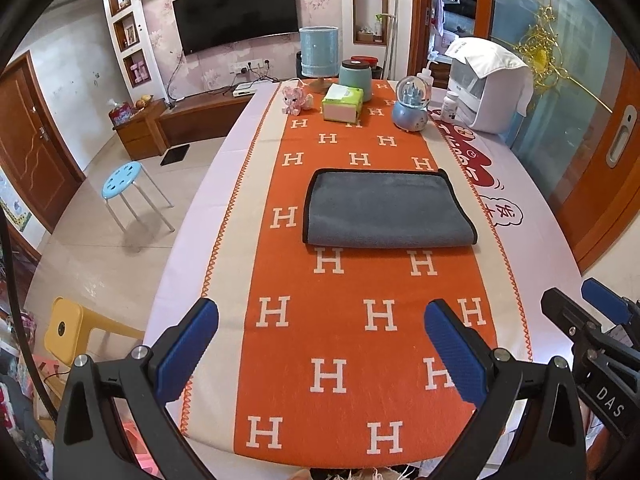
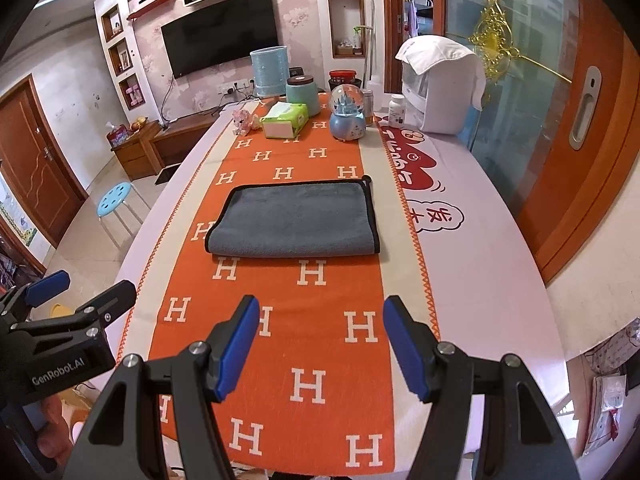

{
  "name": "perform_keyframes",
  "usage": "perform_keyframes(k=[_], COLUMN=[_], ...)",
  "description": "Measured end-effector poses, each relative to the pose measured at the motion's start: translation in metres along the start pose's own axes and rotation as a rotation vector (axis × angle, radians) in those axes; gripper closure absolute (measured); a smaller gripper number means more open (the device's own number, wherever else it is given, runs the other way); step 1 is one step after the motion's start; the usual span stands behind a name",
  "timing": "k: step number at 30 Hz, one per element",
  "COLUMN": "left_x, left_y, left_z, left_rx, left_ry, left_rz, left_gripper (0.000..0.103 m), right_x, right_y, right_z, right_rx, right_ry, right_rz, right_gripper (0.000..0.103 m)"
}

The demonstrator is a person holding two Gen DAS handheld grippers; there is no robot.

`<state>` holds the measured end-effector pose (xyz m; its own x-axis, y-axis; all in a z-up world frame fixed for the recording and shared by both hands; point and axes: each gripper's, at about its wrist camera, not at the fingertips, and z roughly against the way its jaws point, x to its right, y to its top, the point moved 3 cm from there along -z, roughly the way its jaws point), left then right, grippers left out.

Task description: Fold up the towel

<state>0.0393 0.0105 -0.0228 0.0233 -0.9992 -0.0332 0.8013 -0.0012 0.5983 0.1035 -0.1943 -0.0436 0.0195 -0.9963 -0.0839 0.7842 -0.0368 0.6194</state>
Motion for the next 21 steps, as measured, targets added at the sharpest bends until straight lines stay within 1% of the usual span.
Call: perform_keyframes(k=[21], left_x=[0.0056], left_y=[-0.0074], left_z=[0.0065], left_rx=[0.006], left_ry=[0.001], left_rz=[0.002], left_gripper=[0.001], right_x=[0.0], right_y=[-0.0051], right_z=[0.0051], right_rx=[-0.004], right_ry=[-0.004], right_rz=[-0.004], right_gripper=[0.039])
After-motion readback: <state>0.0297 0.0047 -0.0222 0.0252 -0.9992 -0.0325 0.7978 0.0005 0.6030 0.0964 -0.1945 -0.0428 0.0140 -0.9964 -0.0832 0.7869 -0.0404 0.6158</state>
